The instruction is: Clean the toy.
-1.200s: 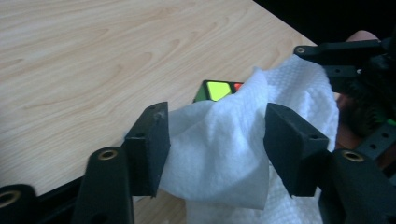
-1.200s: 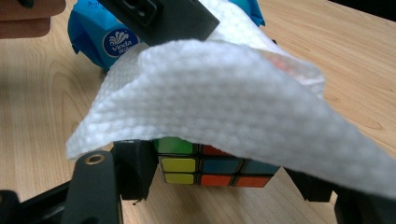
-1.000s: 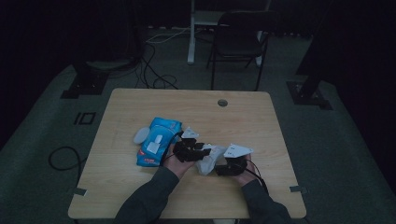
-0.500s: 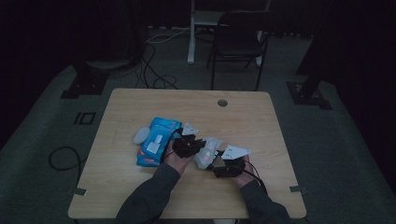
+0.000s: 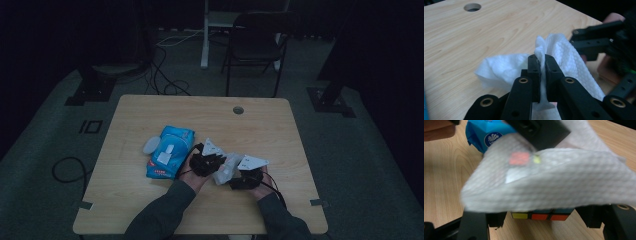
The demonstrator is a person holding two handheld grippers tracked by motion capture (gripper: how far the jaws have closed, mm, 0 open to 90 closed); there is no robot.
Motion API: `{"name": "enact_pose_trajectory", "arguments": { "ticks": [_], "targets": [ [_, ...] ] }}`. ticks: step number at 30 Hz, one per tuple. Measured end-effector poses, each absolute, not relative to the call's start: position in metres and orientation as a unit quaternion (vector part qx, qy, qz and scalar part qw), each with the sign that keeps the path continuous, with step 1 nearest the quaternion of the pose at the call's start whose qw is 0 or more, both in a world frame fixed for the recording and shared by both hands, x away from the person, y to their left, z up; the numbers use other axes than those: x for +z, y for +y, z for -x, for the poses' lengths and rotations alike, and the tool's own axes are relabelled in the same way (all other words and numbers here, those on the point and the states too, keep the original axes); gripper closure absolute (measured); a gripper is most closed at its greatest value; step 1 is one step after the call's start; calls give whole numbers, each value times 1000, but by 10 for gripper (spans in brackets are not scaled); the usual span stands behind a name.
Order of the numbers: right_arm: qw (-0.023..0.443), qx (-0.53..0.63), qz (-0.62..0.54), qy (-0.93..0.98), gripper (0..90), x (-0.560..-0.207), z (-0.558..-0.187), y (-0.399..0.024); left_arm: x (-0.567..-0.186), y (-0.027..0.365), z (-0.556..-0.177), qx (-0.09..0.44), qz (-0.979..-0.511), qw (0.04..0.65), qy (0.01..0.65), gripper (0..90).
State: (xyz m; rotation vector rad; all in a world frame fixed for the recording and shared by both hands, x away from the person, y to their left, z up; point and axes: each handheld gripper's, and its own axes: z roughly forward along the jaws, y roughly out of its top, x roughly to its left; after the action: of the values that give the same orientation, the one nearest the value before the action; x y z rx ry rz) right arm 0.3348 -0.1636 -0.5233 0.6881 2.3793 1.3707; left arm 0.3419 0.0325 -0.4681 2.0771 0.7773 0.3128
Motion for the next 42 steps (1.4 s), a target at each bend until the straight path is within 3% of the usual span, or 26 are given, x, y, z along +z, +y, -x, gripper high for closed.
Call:
{"name": "enact_pose_trajectory", "arguments": {
  "ticks": [32, 42],
  "targets": [
    [156, 474, -241, 832, 348, -524, -335, -161, -470, 13, -340, 107, -846, 436, 288, 862],
    [161, 472, -249, 830, 348, -524, -337, -165, -471, 32, -330, 102, -841, 442, 294, 861]
  ]
}}
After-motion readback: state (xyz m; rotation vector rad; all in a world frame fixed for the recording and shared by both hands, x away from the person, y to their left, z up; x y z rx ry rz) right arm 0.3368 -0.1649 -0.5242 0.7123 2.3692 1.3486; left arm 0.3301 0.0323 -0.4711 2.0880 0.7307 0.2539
